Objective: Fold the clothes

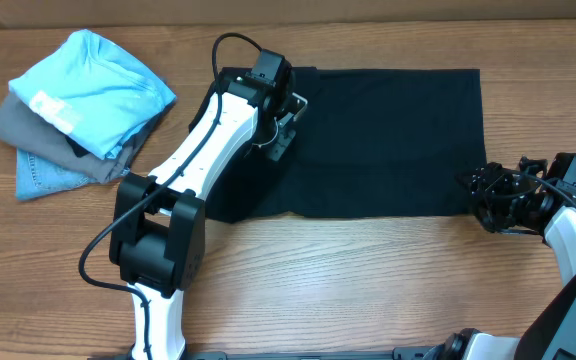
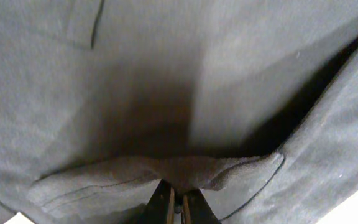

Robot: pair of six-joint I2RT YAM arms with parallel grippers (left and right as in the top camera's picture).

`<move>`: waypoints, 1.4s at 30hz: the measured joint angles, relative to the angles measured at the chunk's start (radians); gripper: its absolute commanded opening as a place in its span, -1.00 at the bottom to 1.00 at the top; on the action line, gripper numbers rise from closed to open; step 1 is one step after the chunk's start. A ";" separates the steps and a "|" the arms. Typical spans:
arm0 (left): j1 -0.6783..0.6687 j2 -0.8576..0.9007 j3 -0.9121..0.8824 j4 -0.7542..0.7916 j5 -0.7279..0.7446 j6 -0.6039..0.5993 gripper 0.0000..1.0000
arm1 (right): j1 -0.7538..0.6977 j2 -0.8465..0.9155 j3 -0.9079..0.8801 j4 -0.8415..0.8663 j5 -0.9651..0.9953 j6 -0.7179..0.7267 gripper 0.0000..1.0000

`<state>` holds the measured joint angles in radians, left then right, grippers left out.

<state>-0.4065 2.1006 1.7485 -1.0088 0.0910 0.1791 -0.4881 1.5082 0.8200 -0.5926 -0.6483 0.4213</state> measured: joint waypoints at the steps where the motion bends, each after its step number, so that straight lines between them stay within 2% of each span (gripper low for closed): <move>1: 0.000 0.000 0.000 0.008 0.005 0.004 -0.46 | 0.000 0.000 0.000 0.000 0.000 0.000 0.40; 4: -0.008 0.000 0.000 0.012 0.014 -0.001 0.09 | 0.000 0.000 0.000 0.000 0.001 0.000 0.40; 11: -0.019 0.000 0.000 -0.051 -0.057 -0.009 0.28 | 0.000 0.000 0.000 -0.002 0.001 0.000 0.40; 12: -0.018 0.000 0.000 -0.072 -0.086 -0.018 0.26 | 0.000 0.000 0.000 -0.002 0.001 0.000 0.40; 15: 0.000 0.000 0.000 -0.120 -0.146 -0.043 0.04 | 0.000 0.000 0.000 -0.003 0.002 0.000 0.40; 22: 0.125 0.000 -0.039 -0.047 -0.127 -0.050 0.05 | 0.000 0.000 0.000 -0.003 0.002 0.000 0.40; 26: 0.180 0.000 -0.104 0.016 -0.108 -0.055 -0.12 | 0.000 0.000 0.000 -0.002 0.001 0.000 0.40; 34: 0.185 0.000 -0.189 0.124 -0.064 -0.062 -0.44 | 0.000 0.000 0.000 -0.003 0.002 0.000 0.40; 38: 0.185 0.000 -0.190 0.164 -0.031 -0.073 -0.92 | 0.000 0.000 0.000 -0.008 0.001 0.000 0.40; 42: 0.185 0.000 -0.190 0.167 -0.016 -0.076 -0.92 | 0.000 0.000 0.000 -0.018 0.001 0.000 0.40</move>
<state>-0.2211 2.1010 1.5589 -0.8413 0.0750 0.1032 -0.4881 1.5082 0.8200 -0.6102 -0.6472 0.4213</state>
